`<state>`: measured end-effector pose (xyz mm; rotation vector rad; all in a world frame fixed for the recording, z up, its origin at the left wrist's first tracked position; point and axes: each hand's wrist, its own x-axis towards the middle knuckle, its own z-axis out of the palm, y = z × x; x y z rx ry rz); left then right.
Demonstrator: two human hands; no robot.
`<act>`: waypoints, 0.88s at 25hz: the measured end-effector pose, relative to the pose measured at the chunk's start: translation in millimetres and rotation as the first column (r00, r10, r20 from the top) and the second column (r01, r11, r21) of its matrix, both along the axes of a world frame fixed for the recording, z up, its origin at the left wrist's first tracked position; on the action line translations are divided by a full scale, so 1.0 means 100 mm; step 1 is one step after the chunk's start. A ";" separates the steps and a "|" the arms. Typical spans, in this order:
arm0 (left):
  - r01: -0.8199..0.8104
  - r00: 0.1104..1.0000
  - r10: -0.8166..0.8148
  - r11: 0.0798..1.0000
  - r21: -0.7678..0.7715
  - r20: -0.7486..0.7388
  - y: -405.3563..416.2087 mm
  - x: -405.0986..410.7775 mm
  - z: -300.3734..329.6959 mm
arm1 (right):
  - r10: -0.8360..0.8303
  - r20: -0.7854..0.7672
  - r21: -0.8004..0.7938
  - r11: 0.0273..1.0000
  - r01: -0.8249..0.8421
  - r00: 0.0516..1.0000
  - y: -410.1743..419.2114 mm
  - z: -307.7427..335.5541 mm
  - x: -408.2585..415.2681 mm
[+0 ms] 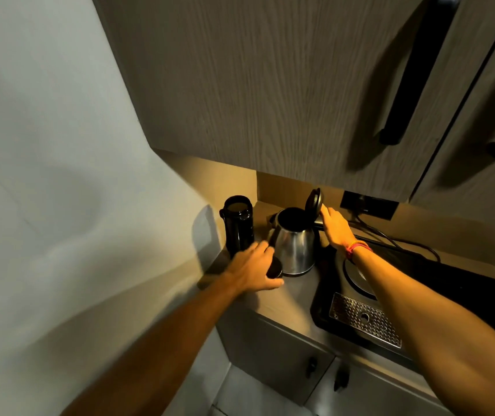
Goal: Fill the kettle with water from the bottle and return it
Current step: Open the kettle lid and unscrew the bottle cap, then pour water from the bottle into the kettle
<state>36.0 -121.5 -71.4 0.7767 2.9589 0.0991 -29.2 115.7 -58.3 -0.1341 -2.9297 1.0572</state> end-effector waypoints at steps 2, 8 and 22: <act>-0.133 0.984 0.135 0.991 -0.024 0.118 0.04 0.09 -0.32 | 0.035 -0.015 0.023 0.999 -0.035 0.999 0.01 -0.01 -0.02; -0.248 0.949 0.236 0.968 0.035 0.209 0.10 0.15 -0.65 | 0.176 0.025 0.236 0.955 -0.177 0.984 0.02 -0.02 -0.05; -0.498 0.750 0.649 0.430 0.753 0.126 -0.35 -0.40 0.41 | 0.182 0.130 0.300 0.930 -0.214 0.975 0.03 0.07 -0.07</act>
